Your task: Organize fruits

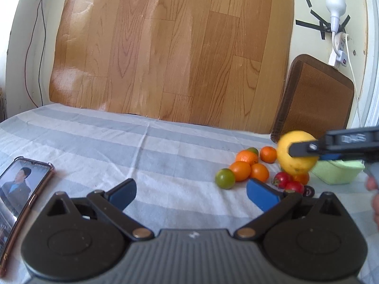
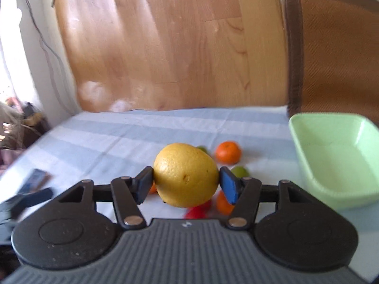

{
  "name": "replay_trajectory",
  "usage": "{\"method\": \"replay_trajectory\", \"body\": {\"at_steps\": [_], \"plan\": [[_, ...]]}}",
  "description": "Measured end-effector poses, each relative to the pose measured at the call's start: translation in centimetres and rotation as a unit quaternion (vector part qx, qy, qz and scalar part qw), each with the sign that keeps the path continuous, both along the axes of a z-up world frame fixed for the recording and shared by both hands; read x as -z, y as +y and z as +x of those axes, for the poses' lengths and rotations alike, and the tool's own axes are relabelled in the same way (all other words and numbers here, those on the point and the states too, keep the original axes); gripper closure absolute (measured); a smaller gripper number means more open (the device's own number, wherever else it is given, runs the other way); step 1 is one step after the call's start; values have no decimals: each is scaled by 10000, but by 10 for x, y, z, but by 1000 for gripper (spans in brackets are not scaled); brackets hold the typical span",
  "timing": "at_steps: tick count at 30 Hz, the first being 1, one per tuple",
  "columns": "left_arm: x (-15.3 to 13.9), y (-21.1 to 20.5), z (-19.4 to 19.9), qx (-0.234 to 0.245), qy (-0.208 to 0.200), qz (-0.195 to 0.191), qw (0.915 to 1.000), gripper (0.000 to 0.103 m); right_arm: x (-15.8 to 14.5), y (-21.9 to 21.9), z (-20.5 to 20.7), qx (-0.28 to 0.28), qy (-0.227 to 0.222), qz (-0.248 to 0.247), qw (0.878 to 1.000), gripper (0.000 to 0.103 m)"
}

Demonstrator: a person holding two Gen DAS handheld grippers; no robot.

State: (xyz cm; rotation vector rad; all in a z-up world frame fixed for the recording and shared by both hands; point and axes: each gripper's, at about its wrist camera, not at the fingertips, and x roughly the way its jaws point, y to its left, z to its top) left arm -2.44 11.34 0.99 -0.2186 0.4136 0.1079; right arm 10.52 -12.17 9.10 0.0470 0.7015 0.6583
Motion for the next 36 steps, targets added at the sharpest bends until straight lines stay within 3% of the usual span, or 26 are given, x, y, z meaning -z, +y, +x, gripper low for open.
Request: {"method": "replay_trajectory", "body": {"at_steps": [4, 9, 11, 16, 22, 27, 33, 36], "plan": [[-1, 9, -3, -102, -82, -245, 9996, 0, -4, 3, -31, -724, 519, 35, 9960, 40], [1, 24, -4, -231, -52, -658, 9976, 0, 13, 21, -58, -1542, 1377, 28, 9784, 40], [2, 26, -4, -263, -28, -741, 9969, 0, 23, 32, -59, -1602, 1611, 20, 9738, 40], [2, 25, -6, -292, -52, -715, 9970, 0, 26, 37, -47, -1273, 1707, 272, 9767, 39], [2, 25, -5, -306, -38, -727, 9969, 0, 25, 40, -42, -902, 1091, 318, 9894, 38], [2, 24, -4, -267, -24, -712, 9971, 0, 31, 35, -41, -949, 981, 500, 9894, 37], [2, 25, -3, -249, 0, -728, 9970, 0, 20, 24, -52, -988, 405, 789, 9912, 37], [2, 25, -3, -221, -11, -721, 9972, 0, 17, 23, -63, -1133, 46, 642, 9915, 37]]}}
